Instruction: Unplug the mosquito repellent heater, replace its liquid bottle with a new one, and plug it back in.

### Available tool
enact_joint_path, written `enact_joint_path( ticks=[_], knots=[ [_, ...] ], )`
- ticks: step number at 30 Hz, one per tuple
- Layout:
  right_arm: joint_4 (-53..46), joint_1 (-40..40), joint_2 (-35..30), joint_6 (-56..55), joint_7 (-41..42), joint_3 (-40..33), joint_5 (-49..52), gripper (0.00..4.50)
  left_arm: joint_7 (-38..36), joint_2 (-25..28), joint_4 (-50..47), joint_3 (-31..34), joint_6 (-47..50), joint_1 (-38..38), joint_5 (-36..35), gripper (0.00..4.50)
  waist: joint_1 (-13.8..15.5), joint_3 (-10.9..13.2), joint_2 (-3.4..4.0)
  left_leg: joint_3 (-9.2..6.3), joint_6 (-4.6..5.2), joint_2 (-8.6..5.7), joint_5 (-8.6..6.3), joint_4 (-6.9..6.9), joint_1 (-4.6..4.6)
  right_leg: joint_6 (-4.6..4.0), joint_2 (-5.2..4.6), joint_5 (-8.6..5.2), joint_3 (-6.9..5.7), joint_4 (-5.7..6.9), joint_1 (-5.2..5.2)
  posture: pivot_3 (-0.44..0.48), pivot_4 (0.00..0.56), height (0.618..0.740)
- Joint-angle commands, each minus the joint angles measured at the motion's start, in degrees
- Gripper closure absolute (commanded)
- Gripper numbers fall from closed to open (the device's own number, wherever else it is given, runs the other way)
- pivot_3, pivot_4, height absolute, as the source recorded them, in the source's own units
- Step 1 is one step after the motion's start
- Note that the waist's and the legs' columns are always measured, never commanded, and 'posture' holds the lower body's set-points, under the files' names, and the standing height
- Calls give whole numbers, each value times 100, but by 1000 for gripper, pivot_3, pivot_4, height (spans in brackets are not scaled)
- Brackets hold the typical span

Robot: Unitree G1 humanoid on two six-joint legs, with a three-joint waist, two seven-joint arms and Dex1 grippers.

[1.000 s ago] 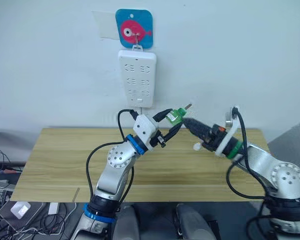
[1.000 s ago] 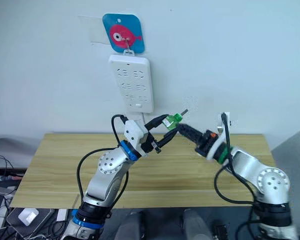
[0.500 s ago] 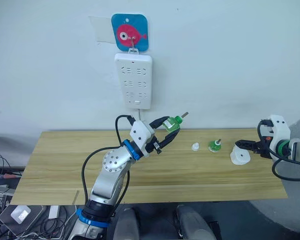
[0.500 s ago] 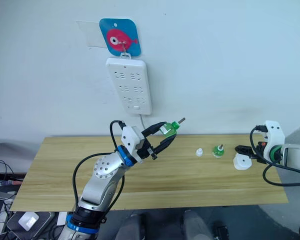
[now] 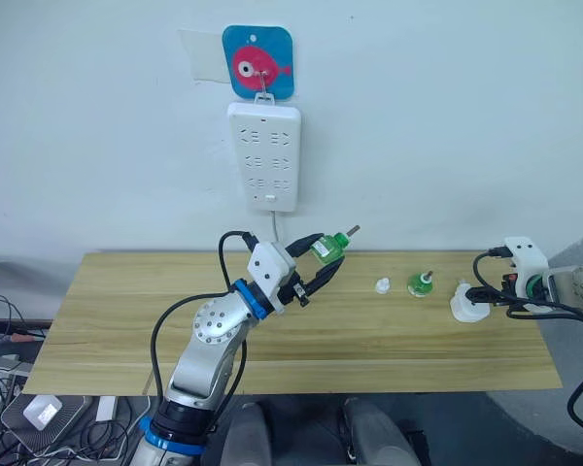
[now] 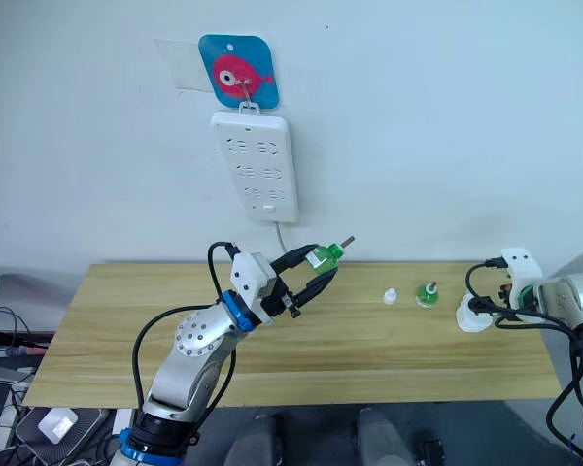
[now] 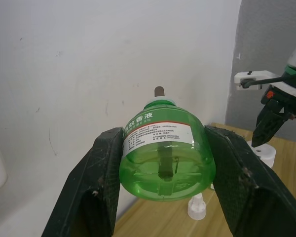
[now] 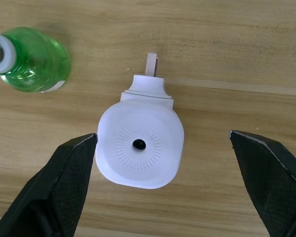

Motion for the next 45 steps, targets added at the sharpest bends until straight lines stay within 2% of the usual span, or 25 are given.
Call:
enact_joint_path(
  ticks=[1,8,23,40,45],
  knots=[
    [215,-210,85,172,165,-234,-310,24,76,-18,-250,4,-1,-14,-23,2274,15,0,0,-1,0,0,0,0,0,0,0,0,0,0,0,-42,221,740],
    [448,-361,402,407,292,-440,-686,24,109,-1,-230,11,33,-23,-24,2274,101,1,1,1,1,0,0,-2,0,0,0,0,1,-1,-1,-41,225,740],
    [823,-309,791,188,445,-672,-1364,24,134,-15,-245,-28,75,-37,-15,2274,147,5,1,2,2,-1,-1,-6,0,0,0,0,1,-7,0,-32,230,740],
    [955,-193,929,474,472,-1052,-1571,24,90,-22,-242,-62,127,-78,-21,2274,149,7,1,3,2,-1,-1,-14,0,0,0,0,2,-17,-1,-40,226,740],
    [1003,-191,940,417,485,-1073,-1603,1506,80,-37,-194,-75,115,-113,-14,2274,143,7,-1,5,2,0,-1,-16,1,0,0,0,3,-19,0,-42,224,740]
  ],
)
